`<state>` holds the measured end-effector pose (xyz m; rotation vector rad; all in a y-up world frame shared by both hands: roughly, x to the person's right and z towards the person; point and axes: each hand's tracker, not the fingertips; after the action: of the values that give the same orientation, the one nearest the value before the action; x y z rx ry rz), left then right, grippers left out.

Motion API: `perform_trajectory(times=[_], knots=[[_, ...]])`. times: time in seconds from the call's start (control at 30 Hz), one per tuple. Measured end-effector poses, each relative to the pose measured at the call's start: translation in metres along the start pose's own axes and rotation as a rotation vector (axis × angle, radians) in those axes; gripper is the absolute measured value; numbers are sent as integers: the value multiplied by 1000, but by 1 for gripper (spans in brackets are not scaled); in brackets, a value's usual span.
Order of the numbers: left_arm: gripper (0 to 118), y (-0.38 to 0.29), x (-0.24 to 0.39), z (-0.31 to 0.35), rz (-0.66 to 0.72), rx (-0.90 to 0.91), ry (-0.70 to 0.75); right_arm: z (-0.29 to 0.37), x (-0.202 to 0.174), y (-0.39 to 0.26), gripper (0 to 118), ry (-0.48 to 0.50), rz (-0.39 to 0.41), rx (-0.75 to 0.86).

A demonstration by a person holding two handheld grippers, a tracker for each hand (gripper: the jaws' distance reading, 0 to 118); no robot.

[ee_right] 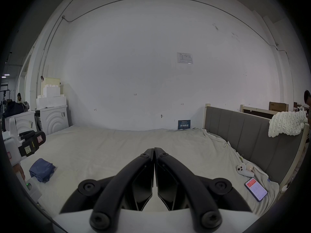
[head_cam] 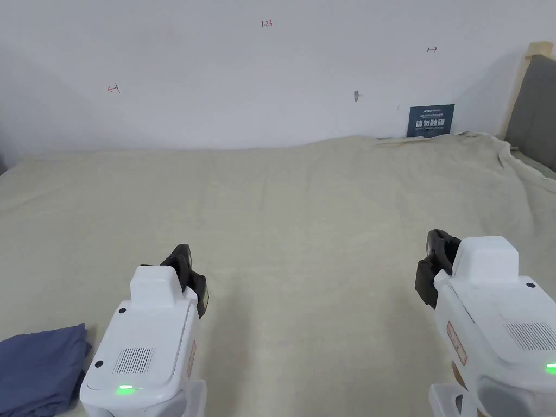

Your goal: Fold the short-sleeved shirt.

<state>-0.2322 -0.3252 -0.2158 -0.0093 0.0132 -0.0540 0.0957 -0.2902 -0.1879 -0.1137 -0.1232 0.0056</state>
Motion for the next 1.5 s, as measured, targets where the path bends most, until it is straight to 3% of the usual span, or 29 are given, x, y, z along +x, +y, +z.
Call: perform_trajectory(times=[0.1,0.2,0.3,0.33,0.37,0.43,0.57,1.5], knots=[[0,0,-1,-1,9,-5,12,-1,1,0,7,-3,-1,-7],[17,-1,-3,-1,26,-11,16,0,2,-1,16,-9,-10,-11],[71,-2,-5,-2,29,-17,25,0,3,-1,63,-19,-11,-15],[88,-1,-7,-4,31,-26,26,-1,4,-1,84,-24,-12,-17],[100,-1,-8,-4,35,-32,22,-1,4,-1,95,-27,-14,-20],[114,-1,-9,-5,41,-35,16,-1,6,-3,104,-33,-18,-12],[118,-1,-10,-4,38,-20,26,0,8,-2,104,-40,-25,-11],[118,3,-12,-6,26,-12,35,2,7,2,104,-40,-26,6]])
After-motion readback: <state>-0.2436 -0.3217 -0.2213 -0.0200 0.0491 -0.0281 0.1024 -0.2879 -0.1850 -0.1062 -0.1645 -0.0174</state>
